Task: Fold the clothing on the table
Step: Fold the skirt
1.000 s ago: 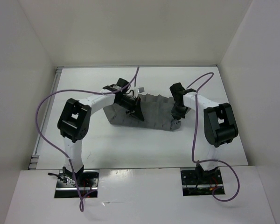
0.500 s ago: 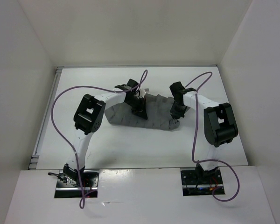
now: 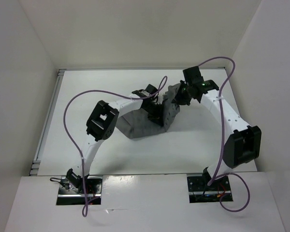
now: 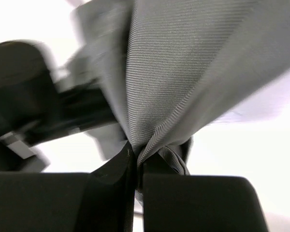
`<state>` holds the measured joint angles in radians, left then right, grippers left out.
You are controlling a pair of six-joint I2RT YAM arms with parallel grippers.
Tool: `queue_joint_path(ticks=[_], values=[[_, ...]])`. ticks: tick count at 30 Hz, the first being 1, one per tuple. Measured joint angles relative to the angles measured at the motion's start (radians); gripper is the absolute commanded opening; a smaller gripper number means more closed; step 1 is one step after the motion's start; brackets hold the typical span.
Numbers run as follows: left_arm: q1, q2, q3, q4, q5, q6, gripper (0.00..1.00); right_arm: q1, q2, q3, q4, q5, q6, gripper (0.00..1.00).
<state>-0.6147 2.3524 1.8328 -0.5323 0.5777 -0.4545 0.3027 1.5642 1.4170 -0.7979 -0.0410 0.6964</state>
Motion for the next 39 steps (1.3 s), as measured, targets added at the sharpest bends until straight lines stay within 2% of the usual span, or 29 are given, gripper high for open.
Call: queue_joint_path(ticks=[5, 9, 10, 14, 19, 22, 25, 31, 39], values=[[-0.049, 0.093, 0.155, -0.033, 0.023, -0.006, 0.07, -0.003, -0.026, 0.018, 0.0, -0.074, 0.001, 0.0], [-0.045, 0.106, 0.192, -0.069, 0.027, -0.021, 0.26, -0.003, -0.026, 0.019, 0.0, -0.093, 0.0, 0.0], [-0.035, 0.096, 0.177, -0.065, 0.026, -0.023, 0.44, -0.003, -0.026, 0.019, 0.0, -0.097, 0.0, 0.0], [0.051, -0.032, 0.044, -0.073, 0.006, -0.044, 0.51, -0.003, -0.026, 0.018, 0.0, -0.106, -0.01, 0.0], [0.238, -0.267, -0.083, -0.061, -0.09, -0.05, 0.51, -0.003, -0.022, 0.018, -0.011, -0.106, -0.028, 0.0], [0.364, -0.415, -0.167, -0.036, -0.193, -0.056, 0.51, -0.002, -0.006, 0.02, -0.021, -0.105, -0.041, 0.0], [0.449, -0.491, -0.254, -0.02, -0.294, -0.074, 0.47, -0.001, 0.019, 0.029, -0.029, -0.101, -0.048, 0.0], [0.496, -0.396, -0.351, -0.024, -0.392, -0.08, 0.39, 0.015, 0.063, 0.079, -0.061, -0.081, -0.059, 0.0], [0.439, -0.326, -0.399, -0.011, -0.389, -0.106, 0.36, 0.096, 0.177, 0.19, -0.085, -0.038, -0.072, 0.0]])
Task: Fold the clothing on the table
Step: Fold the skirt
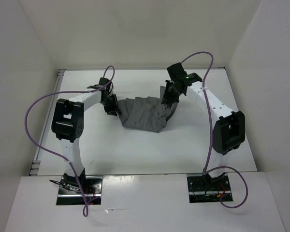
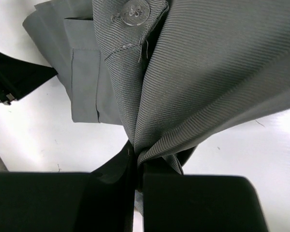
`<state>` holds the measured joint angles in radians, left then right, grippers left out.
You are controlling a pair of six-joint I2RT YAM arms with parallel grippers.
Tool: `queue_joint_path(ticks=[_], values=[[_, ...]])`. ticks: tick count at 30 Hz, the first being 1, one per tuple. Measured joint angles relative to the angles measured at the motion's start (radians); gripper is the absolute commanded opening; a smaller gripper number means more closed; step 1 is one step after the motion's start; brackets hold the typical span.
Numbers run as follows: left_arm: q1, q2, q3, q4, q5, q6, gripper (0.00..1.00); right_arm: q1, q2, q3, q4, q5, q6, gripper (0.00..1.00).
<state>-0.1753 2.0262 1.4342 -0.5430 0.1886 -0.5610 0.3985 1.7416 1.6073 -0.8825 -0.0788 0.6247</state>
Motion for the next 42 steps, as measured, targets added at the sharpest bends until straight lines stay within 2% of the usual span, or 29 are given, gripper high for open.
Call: queue_joint_path(ticks=[12, 19, 22, 24, 25, 26, 29, 33, 36, 39, 42], values=[[-0.134, 0.041, 0.019, 0.089, 0.116, -0.048, 0.36, 0.162, 0.196, 0.159, -0.007, 0.022, -0.01, 0.0], [-0.137, 0.042, 0.023, 0.094, 0.124, -0.048, 0.36, 0.228, 0.309, 0.222, -0.001, 0.007, -0.01, 0.01], [-0.135, 0.042, 0.023, 0.095, 0.124, -0.05, 0.36, 0.246, 0.354, 0.248, 0.005, -0.007, -0.009, 0.09], [-0.135, 0.043, 0.023, 0.095, 0.124, -0.05, 0.36, 0.253, 0.38, 0.264, 0.015, -0.027, -0.005, 0.19], [-0.135, 0.043, 0.023, 0.095, 0.124, -0.05, 0.36, 0.254, 0.391, 0.268, 0.026, -0.045, -0.003, 0.28], [-0.135, 0.043, 0.023, 0.095, 0.124, -0.05, 0.36, 0.254, 0.397, 0.27, 0.039, -0.066, 0.001, 0.43], [-0.126, 0.043, 0.023, 0.093, 0.121, -0.05, 0.37, 0.254, 0.406, 0.269, 0.105, -0.135, 0.013, 0.54], [-0.066, 0.017, 0.023, 0.068, 0.101, -0.044, 0.45, 0.256, 0.347, 0.202, 0.277, -0.209, 0.025, 0.61], [0.011, -0.057, 0.03, 0.031, 0.056, -0.036, 0.47, 0.26, 0.248, 0.154, 0.341, -0.193, 0.024, 0.62], [0.068, -0.153, 0.065, -0.009, 0.027, -0.012, 0.47, 0.26, 0.14, 0.153, 0.36, -0.128, 0.012, 0.61], [0.07, -0.231, 0.13, -0.021, 0.076, 0.021, 0.43, 0.259, 0.04, 0.153, 0.36, -0.045, 0.003, 0.58]])
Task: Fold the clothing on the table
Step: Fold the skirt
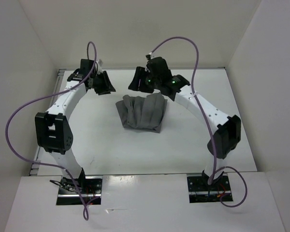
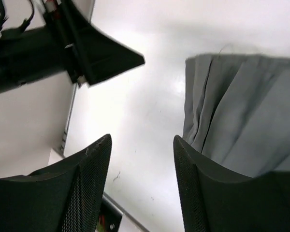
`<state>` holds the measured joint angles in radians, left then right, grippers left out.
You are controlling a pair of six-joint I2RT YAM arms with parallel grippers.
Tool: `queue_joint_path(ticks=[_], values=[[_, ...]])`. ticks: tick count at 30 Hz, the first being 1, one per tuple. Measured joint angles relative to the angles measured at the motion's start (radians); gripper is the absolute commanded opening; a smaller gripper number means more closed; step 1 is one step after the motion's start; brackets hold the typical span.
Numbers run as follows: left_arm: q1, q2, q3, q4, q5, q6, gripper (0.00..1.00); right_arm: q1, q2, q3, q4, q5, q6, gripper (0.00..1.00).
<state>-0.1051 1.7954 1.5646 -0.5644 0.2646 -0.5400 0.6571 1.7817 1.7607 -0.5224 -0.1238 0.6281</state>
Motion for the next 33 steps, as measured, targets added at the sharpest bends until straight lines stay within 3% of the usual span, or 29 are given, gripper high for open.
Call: queue_joint_path(ticks=[5, 10, 13, 19, 27, 33], values=[[-0.106, -0.035, 0.048, 0.035, 0.313, 0.042, 0.27, -0.024, -0.095, -0.075, 0.004, 0.121, 0.011, 0.41], [-0.224, 0.059, 0.07, 0.075, 0.555, 0.037, 0.25, -0.103, -0.116, -0.216, -0.018, 0.207, 0.074, 0.39], [-0.239, 0.136, 0.077, 0.097, 0.623, 0.031, 0.23, -0.148, -0.131, -0.294, -0.031, 0.224, 0.1, 0.39], [-0.195, 0.203, -0.016, 0.093, 0.579, 0.043, 0.23, -0.156, -0.202, -0.367, -0.04, 0.225, 0.127, 0.39], [-0.061, 0.203, -0.206, 0.031, 0.373, 0.093, 0.23, -0.16, -0.295, -0.396, -0.039, 0.217, 0.138, 0.39], [-0.056, 0.205, -0.252, 0.016, 0.282, 0.105, 0.22, -0.161, -0.301, -0.434, -0.039, 0.216, 0.145, 0.43]])
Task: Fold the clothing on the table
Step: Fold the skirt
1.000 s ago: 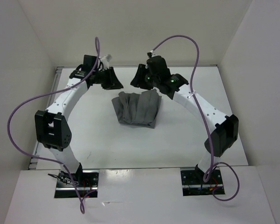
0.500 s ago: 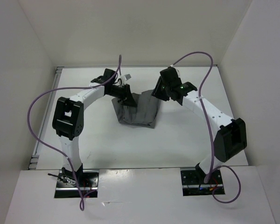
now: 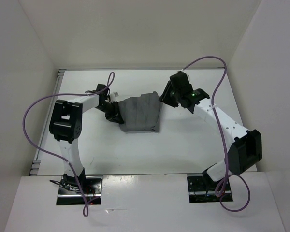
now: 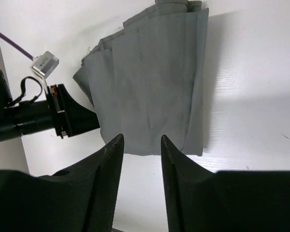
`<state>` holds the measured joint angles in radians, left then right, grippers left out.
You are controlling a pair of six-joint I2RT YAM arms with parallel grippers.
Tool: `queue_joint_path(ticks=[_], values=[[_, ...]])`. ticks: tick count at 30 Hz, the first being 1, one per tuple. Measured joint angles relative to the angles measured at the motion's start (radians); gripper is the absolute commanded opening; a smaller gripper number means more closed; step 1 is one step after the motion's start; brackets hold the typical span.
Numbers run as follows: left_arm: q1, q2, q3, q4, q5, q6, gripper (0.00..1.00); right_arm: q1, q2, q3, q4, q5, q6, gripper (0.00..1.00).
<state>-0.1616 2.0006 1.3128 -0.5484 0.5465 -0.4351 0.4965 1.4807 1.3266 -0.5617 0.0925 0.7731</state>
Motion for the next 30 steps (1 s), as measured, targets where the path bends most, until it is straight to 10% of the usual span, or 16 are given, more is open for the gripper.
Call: queue_joint_path(ticks=[2, 11, 25, 30], values=[[-0.001, 0.005, 0.003, 0.0, -0.004, 0.01, 0.22, 0.0, -0.003, -0.014, -0.001, -0.002, 0.002, 0.44], [0.016, -0.205, 0.011, 0.011, 0.046, 0.008, 0.8, -0.005, -0.235, -0.14, 0.006, -0.005, 0.019, 0.69], [0.024, -0.727, -0.493, 0.143, 0.094, -0.116, 0.78, -0.088, -0.772, -0.512, -0.06, -0.004, 0.223, 0.69], [0.022, -0.756, -0.517, 0.145, 0.087, -0.154, 0.56, -0.135, -0.948, -0.62, -0.117, -0.03, 0.285, 0.69]])
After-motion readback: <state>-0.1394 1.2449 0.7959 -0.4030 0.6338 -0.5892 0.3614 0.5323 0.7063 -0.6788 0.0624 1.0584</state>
